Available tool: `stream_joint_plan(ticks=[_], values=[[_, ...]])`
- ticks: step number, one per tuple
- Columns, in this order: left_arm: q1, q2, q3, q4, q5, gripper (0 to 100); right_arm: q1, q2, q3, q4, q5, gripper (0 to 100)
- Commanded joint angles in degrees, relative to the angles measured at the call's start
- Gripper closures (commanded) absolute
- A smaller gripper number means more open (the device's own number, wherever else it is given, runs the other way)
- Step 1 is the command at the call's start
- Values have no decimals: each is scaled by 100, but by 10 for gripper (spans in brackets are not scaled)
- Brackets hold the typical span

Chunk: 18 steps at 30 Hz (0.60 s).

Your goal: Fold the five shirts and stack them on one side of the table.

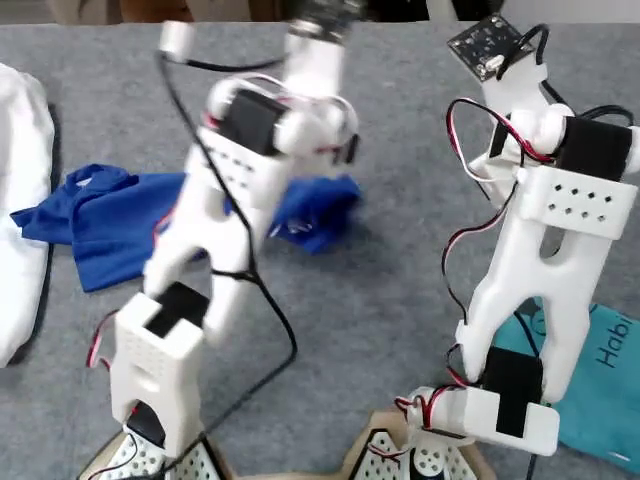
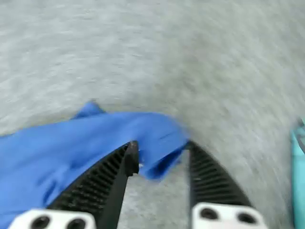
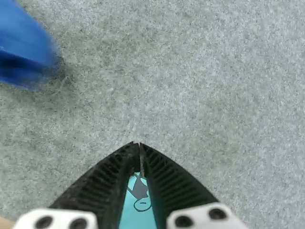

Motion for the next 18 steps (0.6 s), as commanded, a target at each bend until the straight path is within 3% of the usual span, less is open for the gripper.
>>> stream_joint_plan(ticks=[1, 6, 13, 18], values=[[-1125, -321, -193, 62, -255, 783, -224, -268, 4, 44, 44, 990], [-3015, -664, -35, 62, -334, 783, -927, -233, 4, 44, 44, 990], [-5785, -1112, 1064, 53, -747, 783, -2563, 892, -189, -18, 9, 988], [-7235, -1086, 1996, -105, -1037, 783, -3556, 2185, -1121, -9, -70, 904]])
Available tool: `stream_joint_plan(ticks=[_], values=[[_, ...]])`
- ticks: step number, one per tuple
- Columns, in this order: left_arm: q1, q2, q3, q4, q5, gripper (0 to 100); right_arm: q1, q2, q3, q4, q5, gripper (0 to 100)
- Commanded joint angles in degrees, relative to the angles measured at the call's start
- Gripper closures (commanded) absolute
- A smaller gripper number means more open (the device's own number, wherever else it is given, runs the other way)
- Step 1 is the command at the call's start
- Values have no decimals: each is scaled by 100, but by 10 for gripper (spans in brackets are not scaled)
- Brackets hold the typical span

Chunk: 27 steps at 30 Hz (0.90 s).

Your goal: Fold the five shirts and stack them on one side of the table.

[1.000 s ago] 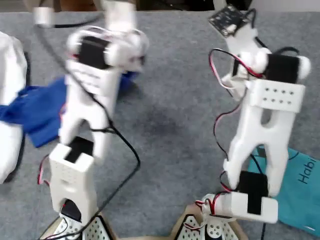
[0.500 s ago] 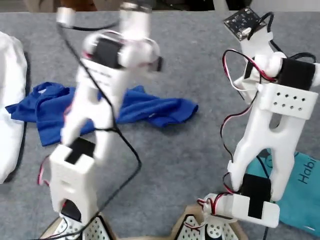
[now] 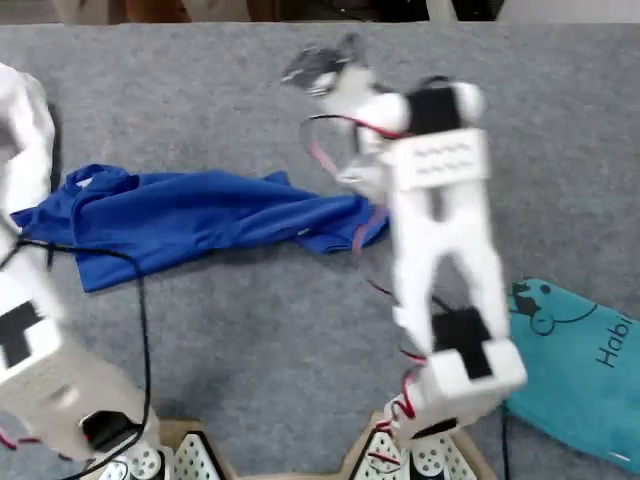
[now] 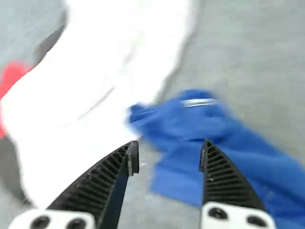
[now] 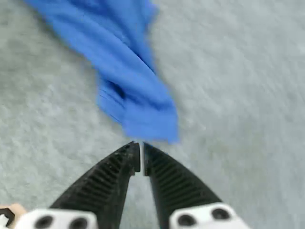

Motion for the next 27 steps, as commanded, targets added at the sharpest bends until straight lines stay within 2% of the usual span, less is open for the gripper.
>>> stream_joint_plan(ticks=[1, 6, 13, 17, 20, 24, 27], values=[[-958, -268, 642, -229, -176, 783, -673, 822, -927, -9, -123, 889], [-1547, -277, 2084, -826, -378, 784, -1288, 2387, -2352, -9, -149, 872], [-1415, -321, 4281, -1758, -413, 815, -1763, 4488, -4268, 26, -158, 874], [-1363, -321, 4536, -1855, -413, 872, -1771, 5218, -4813, 35, -158, 875], [-1371, -321, 4501, -1864, -404, 857, -1710, 5481, -4840, 35, -158, 881], [-1354, -576, 4554, -1864, -404, 853, -1587, 5640, -4875, 18, -396, 983], [-1327, -857, 4545, -1864, -404, 853, -1429, 5552, -4884, 35, -492, 993]])
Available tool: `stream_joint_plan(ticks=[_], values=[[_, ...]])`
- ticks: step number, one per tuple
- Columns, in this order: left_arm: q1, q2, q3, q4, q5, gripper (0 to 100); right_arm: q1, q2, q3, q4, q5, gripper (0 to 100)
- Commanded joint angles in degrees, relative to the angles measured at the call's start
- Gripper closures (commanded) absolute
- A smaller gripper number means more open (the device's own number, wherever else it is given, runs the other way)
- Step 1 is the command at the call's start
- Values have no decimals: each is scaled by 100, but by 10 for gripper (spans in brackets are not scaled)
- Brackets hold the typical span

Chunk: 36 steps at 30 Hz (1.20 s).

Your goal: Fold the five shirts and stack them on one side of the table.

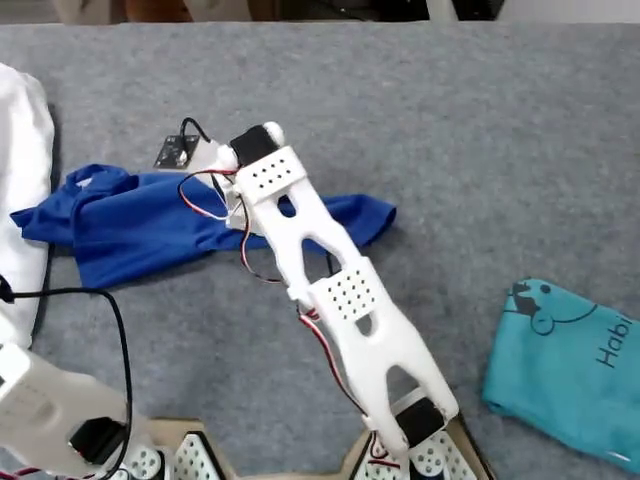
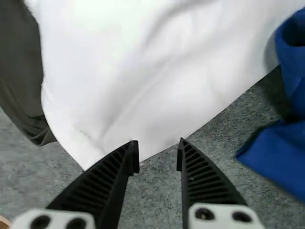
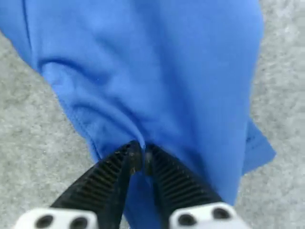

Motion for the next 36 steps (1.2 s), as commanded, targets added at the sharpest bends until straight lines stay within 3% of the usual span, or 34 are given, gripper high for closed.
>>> stream_joint_plan(ticks=[1, 9, 18, 29, 36], values=[[149, -558, -9, -44, -35, 853, 286, -180, -295, 35, -149, 994], [642, -1411, 519, -44, -53, 853, 980, -1244, -242, 79, -281, 995], [774, -2273, 1600, -712, -62, 850, 2519, -1684, -92, 97, -255, 995], [791, -2475, 2154, -1284, -290, 850, 4356, -1675, 435, 70, 826, 995], [1196, -2475, 2163, -1257, -273, 850, 5455, -1675, 1051, 79, 1442, 995]])
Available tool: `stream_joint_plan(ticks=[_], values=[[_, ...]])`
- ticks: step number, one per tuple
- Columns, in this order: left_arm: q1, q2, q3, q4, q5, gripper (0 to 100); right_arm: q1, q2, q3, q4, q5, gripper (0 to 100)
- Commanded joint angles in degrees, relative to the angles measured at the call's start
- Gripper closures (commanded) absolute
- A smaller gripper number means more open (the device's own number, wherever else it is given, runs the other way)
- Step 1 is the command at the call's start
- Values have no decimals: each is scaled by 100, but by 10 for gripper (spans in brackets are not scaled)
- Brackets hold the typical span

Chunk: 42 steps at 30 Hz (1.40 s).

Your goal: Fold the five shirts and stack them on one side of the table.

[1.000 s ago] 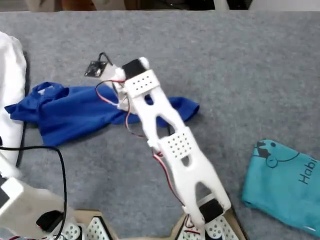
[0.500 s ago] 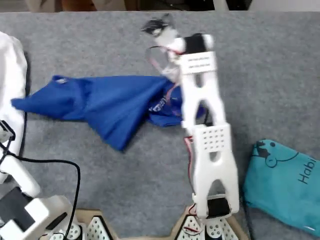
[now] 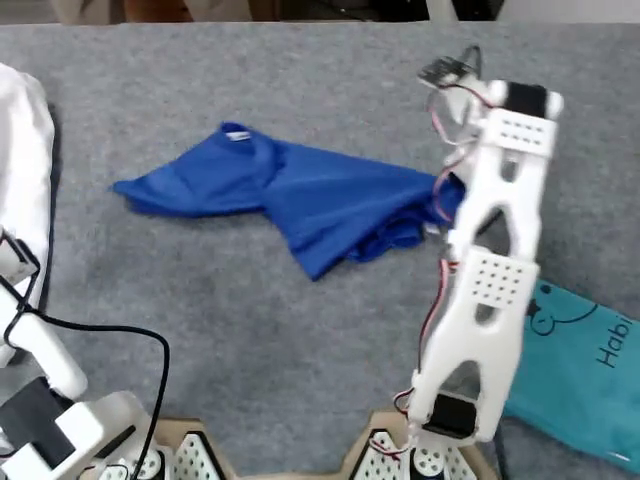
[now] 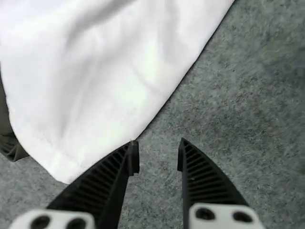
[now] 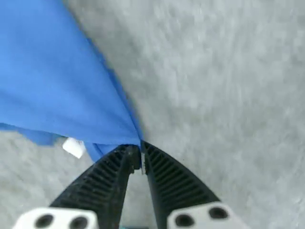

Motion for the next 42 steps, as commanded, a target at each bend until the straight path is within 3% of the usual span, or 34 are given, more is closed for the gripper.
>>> stream_joint_plan(ticks=[1, 7, 10, 12, 17, 24, 29, 34, 42], values=[[237, -233, 18, -44, -18, 850, 725, -488, 154, 70, 308, 995], [510, -233, 18, -62, -9, 850, 1420, -497, 163, -97, 695, 994], [607, -233, 18, -62, 88, 850, 1464, -541, 92, -149, 695, 982], [607, -233, 18, -62, 193, 850, 1314, -620, -251, 0, 651, 924], [580, -233, 132, -88, 229, 850, 418, -1051, -1182, 79, 53, 742], [545, -286, 686, -369, 229, 850, -2097, -1323, -787, 44, -229, 749], [545, -286, 923, -343, 229, 850, -3600, -919, -259, -862, -387, 749], [571, -286, 949, -334, 237, 850, -4321, -84, -180, -1591, -387, 749], [598, -286, 949, -334, 237, 850, -4673, 919, -189, -1934, -387, 750]])
